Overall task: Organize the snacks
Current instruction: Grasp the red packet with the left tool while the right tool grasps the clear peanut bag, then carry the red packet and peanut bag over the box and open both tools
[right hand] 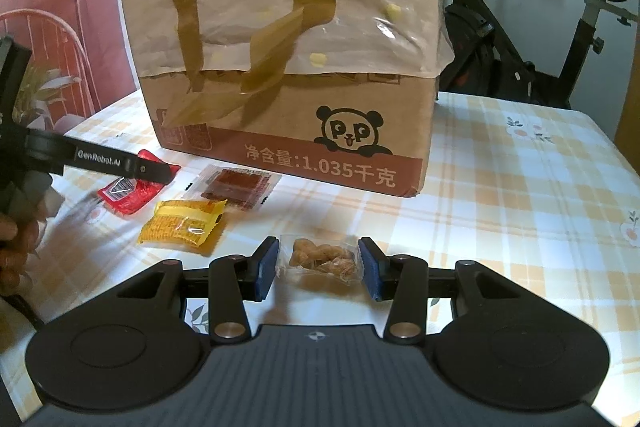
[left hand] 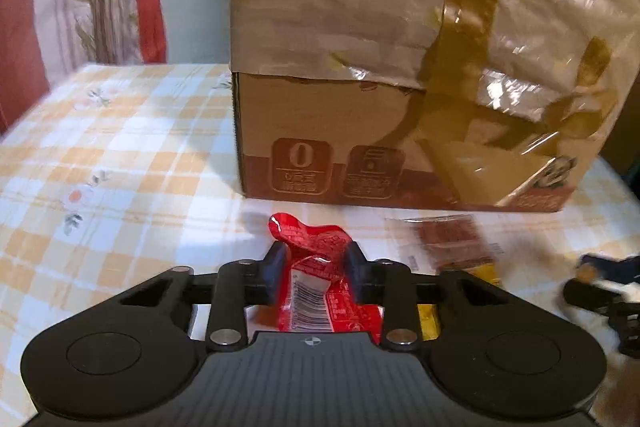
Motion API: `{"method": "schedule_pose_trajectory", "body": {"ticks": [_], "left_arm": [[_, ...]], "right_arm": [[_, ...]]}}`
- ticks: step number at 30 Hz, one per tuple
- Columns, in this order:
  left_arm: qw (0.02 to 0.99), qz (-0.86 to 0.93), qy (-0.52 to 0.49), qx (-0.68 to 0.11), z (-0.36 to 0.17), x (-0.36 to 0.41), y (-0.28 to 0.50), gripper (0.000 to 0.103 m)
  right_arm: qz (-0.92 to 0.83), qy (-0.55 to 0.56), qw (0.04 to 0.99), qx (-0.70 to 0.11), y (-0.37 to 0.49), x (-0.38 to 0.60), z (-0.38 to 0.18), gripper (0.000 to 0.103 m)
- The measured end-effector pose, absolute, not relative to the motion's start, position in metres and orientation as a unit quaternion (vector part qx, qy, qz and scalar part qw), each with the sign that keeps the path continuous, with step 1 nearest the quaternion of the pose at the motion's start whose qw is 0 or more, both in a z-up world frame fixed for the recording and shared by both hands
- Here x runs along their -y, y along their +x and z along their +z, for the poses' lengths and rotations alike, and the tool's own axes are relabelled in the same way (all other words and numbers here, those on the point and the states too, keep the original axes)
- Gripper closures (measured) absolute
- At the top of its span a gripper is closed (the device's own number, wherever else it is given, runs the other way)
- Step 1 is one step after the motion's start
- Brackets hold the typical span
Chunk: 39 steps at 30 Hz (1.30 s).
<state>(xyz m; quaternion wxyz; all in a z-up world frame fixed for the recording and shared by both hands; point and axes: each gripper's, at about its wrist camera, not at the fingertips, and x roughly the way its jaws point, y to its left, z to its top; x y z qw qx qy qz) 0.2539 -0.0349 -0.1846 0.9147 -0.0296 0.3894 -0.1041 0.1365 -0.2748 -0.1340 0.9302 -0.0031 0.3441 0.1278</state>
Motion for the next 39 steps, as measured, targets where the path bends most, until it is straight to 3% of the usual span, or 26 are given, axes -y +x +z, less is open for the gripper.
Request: {"method": "schedule_pose_trajectory", "body": {"ticks": [22,28,32,39], "left_arm": [[0.92,-0.145,-0.045,-0.362,-0.158,0.033,0.212,0.072],[0.937,-0.147,-0.034,-0.314,-0.131,0.027,0.207,0.072],[0.951,-0.163,-0.035,-0.259,-0.089,0.017,0.207,0.072],[0.967,-0.19,-0.048,-0.164,-0.018,0.022,0.228,0.072]], "right_arm": [[0.126,0.007,0.93,-0.346,0.137,0.276,-0.135,0.057],[0.114,-0.001,0.936,-0.333,0.13,0.275,-0.13,0.057],[0.116,0.018,0.944,-0.31,0.122,0.278,-0.106,0.057],[0.144,0.006,0.971,-0.192,0.132,0.276,-0.017,0.057]]}}
